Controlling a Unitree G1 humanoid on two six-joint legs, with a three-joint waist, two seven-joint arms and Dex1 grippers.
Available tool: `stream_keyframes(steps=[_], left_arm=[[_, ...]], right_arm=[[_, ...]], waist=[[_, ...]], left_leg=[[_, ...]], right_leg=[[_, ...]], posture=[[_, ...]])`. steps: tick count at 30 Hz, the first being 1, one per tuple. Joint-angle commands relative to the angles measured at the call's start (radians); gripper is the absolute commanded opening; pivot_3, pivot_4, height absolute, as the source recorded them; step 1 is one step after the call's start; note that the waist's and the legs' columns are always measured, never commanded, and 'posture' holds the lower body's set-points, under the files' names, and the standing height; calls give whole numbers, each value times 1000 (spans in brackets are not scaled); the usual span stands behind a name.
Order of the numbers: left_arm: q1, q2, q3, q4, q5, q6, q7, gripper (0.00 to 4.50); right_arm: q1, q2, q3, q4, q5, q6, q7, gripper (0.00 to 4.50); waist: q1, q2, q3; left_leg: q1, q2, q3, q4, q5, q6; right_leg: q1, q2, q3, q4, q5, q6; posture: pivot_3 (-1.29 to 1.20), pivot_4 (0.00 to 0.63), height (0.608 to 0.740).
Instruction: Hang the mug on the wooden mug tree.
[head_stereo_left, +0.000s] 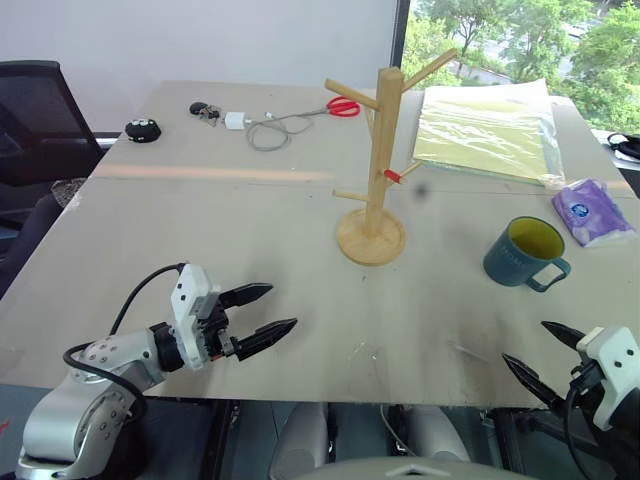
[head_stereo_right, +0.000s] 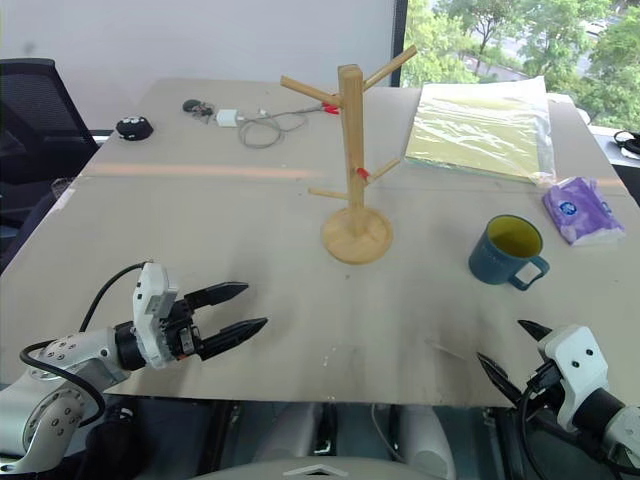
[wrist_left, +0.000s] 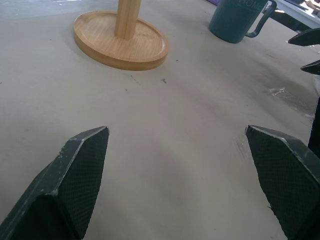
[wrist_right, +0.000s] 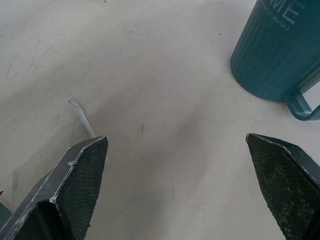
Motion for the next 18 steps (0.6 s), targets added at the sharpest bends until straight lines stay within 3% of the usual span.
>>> stream_keyframes(steps=[1, 9, 16, 17, 18], left_arm=[[-22, 16, -5, -19, 12, -38, -33, 4500], [-186, 60, -76, -45, -54, -51, -197, 4500], [-291, 78, -135, -72, -73, -30, -229, 4500], [-302, 78, -140, -70, -73, -27, -230, 4500], [-311, 79, -142, -66, -74, -26, -231, 4500]], right_arm=[[-23, 49, 21, -17, -41, -46, -67, 4469], [-67, 244, 127, -96, -247, 27, -374, 4469], [-254, 373, 157, -77, -281, 193, -572, 4469], [-282, 388, 164, -69, -284, 206, -591, 3933], [-304, 397, 170, -63, -287, 214, -604, 3706]], waist=[[0, 0, 0], [-1, 2, -2], [-3, 3, -1], [-3, 2, -1], [-3, 2, -1]], left_leg=[[0, 0, 0, 0, 0, 0], [0, 0, 1, 0, 0, -1], [0, 0, 2, 0, 1, -1], [0, -1, 2, 0, 1, -1], [0, 0, 2, 0, 1, -1]], right_leg=[[0, 0, 0, 0, 0, 1], [-1, 0, 0, 1, -1, 2], [-2, 4, 0, 1, 1, 0], [-1, 5, 0, 1, 0, 0], [-1, 5, 0, 1, 0, 0]], posture=[[0, 150, 740], [0, 150, 740], [0, 150, 740], [0, 150, 740], [0, 150, 740]])
